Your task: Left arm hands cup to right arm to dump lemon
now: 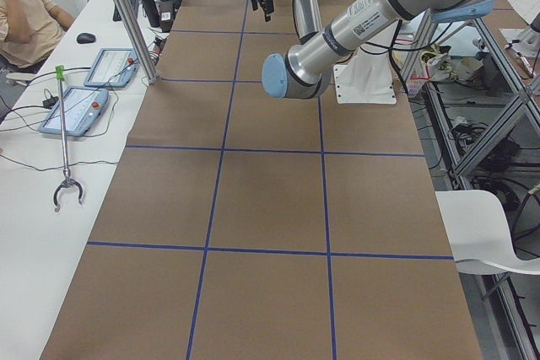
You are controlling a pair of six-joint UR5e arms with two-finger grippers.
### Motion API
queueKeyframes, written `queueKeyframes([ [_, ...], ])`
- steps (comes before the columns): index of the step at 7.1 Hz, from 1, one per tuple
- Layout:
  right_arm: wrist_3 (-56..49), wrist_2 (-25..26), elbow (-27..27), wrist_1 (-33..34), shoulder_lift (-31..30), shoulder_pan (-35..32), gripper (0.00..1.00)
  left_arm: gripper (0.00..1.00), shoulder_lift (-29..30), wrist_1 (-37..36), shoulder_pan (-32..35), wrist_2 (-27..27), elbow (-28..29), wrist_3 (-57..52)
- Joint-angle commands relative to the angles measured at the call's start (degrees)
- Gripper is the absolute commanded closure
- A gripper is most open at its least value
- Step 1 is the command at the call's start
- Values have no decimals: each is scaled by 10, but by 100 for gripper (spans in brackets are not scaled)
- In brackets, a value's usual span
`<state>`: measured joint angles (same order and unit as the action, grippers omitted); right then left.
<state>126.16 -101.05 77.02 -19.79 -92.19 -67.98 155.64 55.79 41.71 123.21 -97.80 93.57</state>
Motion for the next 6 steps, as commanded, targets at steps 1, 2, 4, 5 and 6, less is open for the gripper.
queueKeyframes([
  [1, -207, 88, 77, 215, 76, 70, 75, 0, -9, 45, -17, -1, 3, -4],
  [2, -300, 173, 126, 304, 96, 131, 73, 0, -26, 82, -18, -13, 5, 4],
  [4, -355, 379, 205, 497, 177, 284, 72, 2, -25, 93, -21, -36, 16, 35],
  [5, -415, 469, 219, 579, 208, 360, 73, 10, -26, 126, -19, -36, 27, 35],
  [6, -472, 527, 218, 624, 246, 418, 73, 4, -24, 158, -11, -33, 37, 42],
])
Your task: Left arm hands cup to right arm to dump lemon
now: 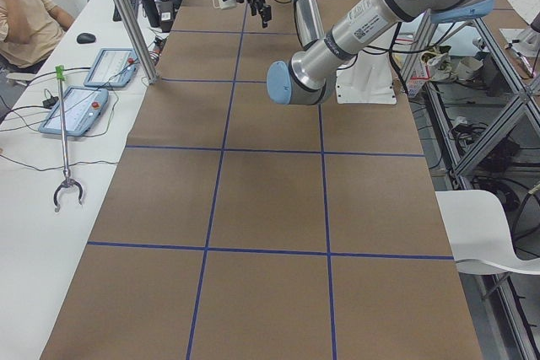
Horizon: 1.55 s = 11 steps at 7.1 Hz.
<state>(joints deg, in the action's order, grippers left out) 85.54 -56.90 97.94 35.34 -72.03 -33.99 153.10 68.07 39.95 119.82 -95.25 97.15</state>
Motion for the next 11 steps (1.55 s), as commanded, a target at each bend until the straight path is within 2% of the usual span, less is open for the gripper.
queueKeyframes([
  [1, -70, 123, 8, 107, 58, 112, 72, 3, 0, 37, 16, 3, 16, 17],
  [2, -70, 178, 2, 124, 70, 157, 72, 3, 1, 33, 31, 4, 16, 17],
  [4, -74, 252, 0, 184, 79, 218, 71, 3, 3, 34, 31, 3, 28, 13],
  [6, -93, 316, -5, 247, 108, 242, 71, 5, 7, 26, 26, 48, 46, 12],
  [7, -103, 335, -4, 271, 112, 244, 71, 9, 8, 16, 22, 50, 57, 0],
  [9, -124, 354, -6, 273, 110, 252, 70, 10, 25, -52, 15, 51, 53, -47],
  [11, -139, 359, -17, 275, 110, 256, 69, 11, 29, -63, -8, 50, 54, -49],
])
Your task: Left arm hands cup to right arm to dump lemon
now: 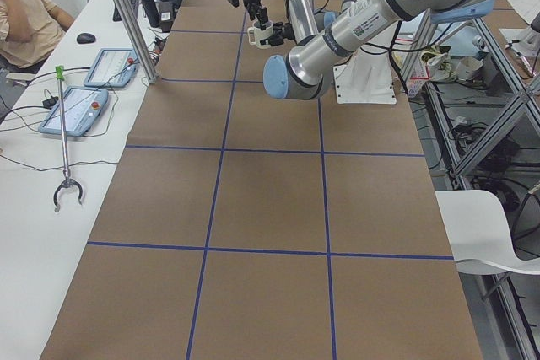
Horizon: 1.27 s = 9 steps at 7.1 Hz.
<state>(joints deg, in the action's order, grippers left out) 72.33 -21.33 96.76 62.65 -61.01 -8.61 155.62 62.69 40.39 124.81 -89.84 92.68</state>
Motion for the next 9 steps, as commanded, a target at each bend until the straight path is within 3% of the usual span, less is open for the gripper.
queueKeyframes([
  [1, -11, 3, -5, 2, 1, 4, 69, 12, 4, -9, -32, -7, 2, -7],
  [5, -13, 2, 0, 0, 1, 5, 69, 21, 5, -6, -51, -34, 5, -7],
  [8, -14, 3, 4, -3, 1, 5, 69, 48, 5, -5, -55, -38, 5, -7],
  [9, -14, 3, 4, -4, 1, 5, 69, 50, 5, -4, -56, -38, 5, -7],
])
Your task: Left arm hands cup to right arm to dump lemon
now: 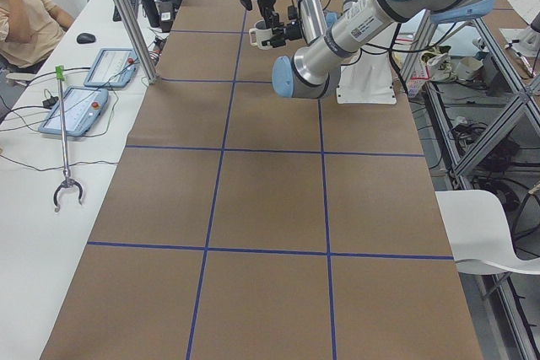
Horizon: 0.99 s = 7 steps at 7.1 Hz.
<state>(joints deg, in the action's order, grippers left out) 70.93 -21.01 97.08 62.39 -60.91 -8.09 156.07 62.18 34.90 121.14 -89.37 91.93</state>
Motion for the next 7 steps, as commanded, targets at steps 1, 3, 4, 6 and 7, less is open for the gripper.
queueKeyframes([
  [1, 0, 1, 6, -3, -1, 3, 69, 51, -1, 1, -5, -2, 1, 0],
  [3, 1, 2, 7, -3, -1, 7, 69, 51, 0, 2, -5, -2, 1, 0],
  [4, 1, 3, 11, -3, -2, 9, 69, 52, 0, 2, -7, -5, 1, 0],
  [6, 1, 3, 14, -3, -3, 11, 69, 67, 0, 2, -7, -5, 1, 0],
  [7, 1, 3, 18, -3, -5, 11, 69, 87, 0, 1, -7, -5, 0, 0],
])
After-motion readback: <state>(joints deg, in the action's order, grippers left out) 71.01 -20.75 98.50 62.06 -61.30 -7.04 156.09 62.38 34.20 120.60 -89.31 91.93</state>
